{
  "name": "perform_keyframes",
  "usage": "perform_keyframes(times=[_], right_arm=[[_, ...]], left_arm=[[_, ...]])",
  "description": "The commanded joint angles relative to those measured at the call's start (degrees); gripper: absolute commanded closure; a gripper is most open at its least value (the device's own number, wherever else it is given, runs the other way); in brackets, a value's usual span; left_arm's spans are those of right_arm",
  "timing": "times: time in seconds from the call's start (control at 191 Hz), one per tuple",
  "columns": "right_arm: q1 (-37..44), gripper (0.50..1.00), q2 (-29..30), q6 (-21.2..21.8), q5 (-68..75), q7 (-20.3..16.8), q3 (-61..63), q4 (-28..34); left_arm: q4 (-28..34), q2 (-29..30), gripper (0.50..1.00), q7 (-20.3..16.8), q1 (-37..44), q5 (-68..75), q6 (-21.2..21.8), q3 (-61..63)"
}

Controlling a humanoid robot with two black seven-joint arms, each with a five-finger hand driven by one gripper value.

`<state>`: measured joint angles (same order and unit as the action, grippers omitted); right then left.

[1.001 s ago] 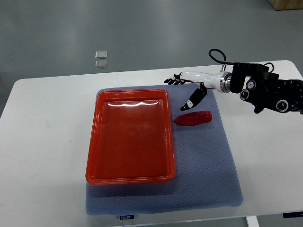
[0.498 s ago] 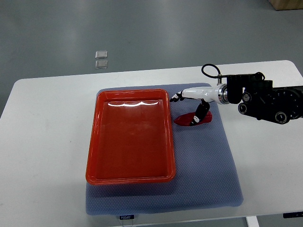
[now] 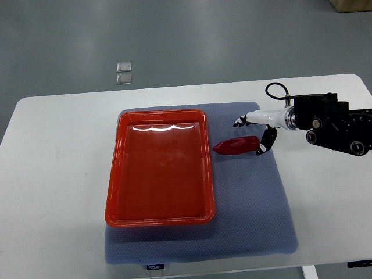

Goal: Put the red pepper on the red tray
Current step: 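Close the right hand fingers around the red pepper, then lift the pepper and carry it over the red tray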

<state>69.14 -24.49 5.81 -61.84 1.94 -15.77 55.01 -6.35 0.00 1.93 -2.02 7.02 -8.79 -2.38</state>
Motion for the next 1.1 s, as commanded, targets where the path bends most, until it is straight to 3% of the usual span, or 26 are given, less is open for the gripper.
perform_keyframes(times=[0.0,0.257,0.619,0.834,0.912,1.096], right_arm=[[0.03,0.599,-0.03,0.08,-0.03,-0.18,-0.05,0.01],[0.2,0.615,0.06,0.52,0.32,0.0,0.04,1.68],[0.2,0.748,0.41,0.69,0.15,0.17,0.04,1.68],[0.29,0.916,0.32,0.96,0.15,0.09,-0.05,1.68],[0.29,0.948,0.41,0.96,0.14,0.17,-0.05,1.77],[0.73,0.957,0.23,0.96,0.15,0.17,0.04,1.77]], left_arm=[[0.02,0.0,0.5,0.0,0.0,0.01,0.0,0.0],[0.02,0.0,0.5,0.0,0.0,0.01,0.0,0.0],[0.02,0.0,0.5,0.0,0.0,0.01,0.0,0.0],[0.02,0.0,0.5,0.0,0.0,0.01,0.0,0.0],[0.02,0.0,0.5,0.0,0.0,0.01,0.0,0.0],[0.02,0.0,0.5,0.0,0.0,0.01,0.0,0.0]])
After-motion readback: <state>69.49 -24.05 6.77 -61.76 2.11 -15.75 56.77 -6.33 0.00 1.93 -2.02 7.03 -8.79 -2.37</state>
